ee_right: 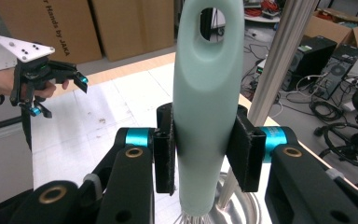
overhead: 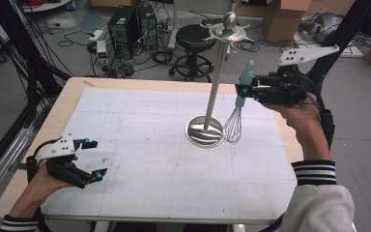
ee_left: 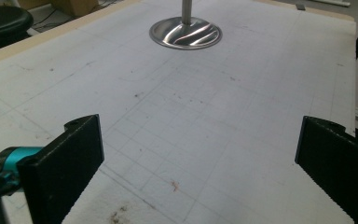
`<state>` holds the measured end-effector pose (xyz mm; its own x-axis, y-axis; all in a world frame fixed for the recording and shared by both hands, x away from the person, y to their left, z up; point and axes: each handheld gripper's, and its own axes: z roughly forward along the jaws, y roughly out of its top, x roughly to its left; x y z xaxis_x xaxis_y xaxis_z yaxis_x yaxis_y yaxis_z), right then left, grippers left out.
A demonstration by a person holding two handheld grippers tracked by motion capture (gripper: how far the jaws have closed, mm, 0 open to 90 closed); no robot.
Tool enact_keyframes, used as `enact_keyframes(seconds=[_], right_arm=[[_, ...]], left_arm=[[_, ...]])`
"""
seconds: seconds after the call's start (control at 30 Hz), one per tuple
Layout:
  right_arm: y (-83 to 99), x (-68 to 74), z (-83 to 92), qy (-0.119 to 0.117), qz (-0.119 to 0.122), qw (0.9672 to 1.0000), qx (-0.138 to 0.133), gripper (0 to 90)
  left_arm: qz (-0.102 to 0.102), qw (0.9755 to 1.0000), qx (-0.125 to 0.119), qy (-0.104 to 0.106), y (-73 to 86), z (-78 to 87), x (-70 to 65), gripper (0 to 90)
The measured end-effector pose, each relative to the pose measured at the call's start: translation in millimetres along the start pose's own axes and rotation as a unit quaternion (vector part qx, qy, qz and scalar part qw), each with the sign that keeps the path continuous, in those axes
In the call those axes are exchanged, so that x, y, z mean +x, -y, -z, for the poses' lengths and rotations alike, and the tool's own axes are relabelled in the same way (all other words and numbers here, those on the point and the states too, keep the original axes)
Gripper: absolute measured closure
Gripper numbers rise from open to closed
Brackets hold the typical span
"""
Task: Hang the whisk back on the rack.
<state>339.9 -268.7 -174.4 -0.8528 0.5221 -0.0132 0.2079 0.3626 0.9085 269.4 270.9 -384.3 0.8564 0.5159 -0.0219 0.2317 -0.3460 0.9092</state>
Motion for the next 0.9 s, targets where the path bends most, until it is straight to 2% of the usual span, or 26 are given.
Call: enact_keyframes(seconds=[0.27,0.47,0.9], right_arm=[[-17.0,1.4,-4.9,0.006,0.009,0.9999,0.011,66.1],[-26.6,1.4,-11.4,0.009,0.009,0.9998,0.017,66.1],[-38.5,-1.5,-21.4,0.025,0.006,0.9993,0.026,66.1]], left_arm=[[0.017,0.9998,-0.004,-0.001,11.0,1.8,3.7,1.7],[0.019,0.9998,0.004,0.000,15.7,1.5,5.9,1.6],[0.025,0.9997,-0.002,-0.001,16.3,2.2,6.8,1.7]])
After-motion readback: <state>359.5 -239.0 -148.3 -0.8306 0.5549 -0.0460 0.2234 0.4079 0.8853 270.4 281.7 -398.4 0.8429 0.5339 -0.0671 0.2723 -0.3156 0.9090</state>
